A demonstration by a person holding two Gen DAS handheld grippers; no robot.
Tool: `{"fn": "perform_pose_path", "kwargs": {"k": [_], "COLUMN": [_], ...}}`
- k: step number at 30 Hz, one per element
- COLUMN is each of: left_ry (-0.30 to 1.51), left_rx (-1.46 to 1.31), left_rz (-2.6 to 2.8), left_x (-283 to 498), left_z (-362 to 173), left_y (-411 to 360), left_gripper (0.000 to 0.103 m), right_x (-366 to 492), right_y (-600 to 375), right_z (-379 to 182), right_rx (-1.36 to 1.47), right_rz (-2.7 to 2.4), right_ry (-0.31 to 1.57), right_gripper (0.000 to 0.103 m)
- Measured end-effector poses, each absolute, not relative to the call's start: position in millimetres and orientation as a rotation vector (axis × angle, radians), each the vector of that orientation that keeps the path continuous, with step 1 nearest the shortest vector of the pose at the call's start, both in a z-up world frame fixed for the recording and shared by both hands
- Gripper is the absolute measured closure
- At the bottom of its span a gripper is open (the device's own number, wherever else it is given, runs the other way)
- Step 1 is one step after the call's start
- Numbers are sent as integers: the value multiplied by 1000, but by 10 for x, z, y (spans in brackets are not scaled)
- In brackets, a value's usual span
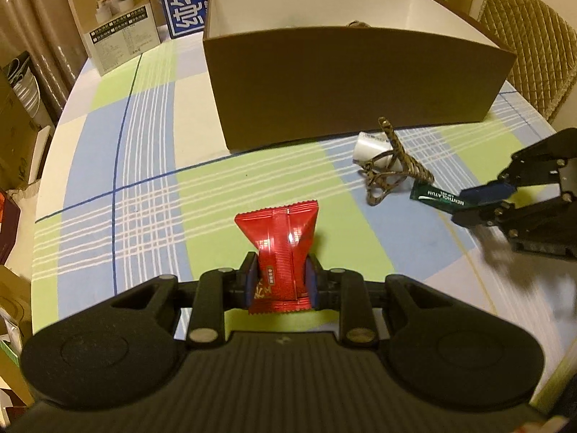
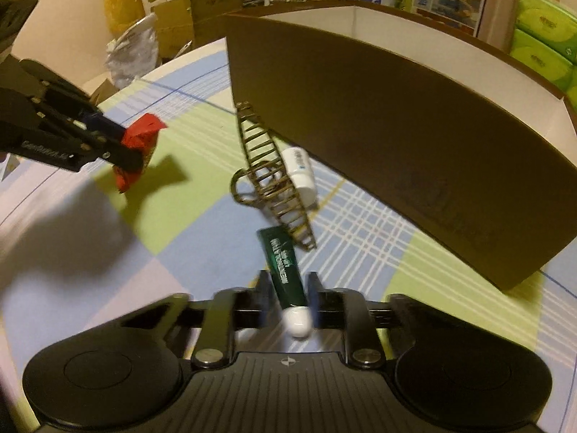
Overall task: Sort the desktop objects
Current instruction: 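Grasp the green lip gel tube with right tool while left tool holds the candy, then carry the candy packet and lip gel tube with both tools over the brown box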
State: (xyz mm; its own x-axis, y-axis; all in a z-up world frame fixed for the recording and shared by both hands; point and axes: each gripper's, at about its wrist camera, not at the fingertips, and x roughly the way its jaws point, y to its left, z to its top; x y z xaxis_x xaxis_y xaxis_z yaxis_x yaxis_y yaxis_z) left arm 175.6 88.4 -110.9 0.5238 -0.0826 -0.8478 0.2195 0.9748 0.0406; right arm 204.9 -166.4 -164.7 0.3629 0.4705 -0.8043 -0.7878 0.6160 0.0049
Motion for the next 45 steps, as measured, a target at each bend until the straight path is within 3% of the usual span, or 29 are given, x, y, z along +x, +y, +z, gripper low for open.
{"fn": "perform_pose_path", "kwargs": {"k": [16,19,21,31,45], "left_ry": [1039,1041,1040,1039,985], "left_rx": [135,134,130,121,121], "left_rz": [-185,-184,-187,-179,-185], "left_x": [1801,1794,1781,1726,1754], "left_z": [-1184,-1187,-1189,-1173,-810], "left_y": [833,822,816,810,800], "left_gripper": [80,80,80,80,80], "right_x": [2034,2044,2025,1950,1947], "right_y": [-1611,-1570,-1546,-1581,-2139], "right_z": [-1604,-1610,-1599,-1510,-1029], "right_rx": [-377,-373,-390,-386,-150], "right_rz": [785,788,791,764,669], "right_ry": [886,889,896,989,1015], "right_gripper": [82,82,90,90,90]}}
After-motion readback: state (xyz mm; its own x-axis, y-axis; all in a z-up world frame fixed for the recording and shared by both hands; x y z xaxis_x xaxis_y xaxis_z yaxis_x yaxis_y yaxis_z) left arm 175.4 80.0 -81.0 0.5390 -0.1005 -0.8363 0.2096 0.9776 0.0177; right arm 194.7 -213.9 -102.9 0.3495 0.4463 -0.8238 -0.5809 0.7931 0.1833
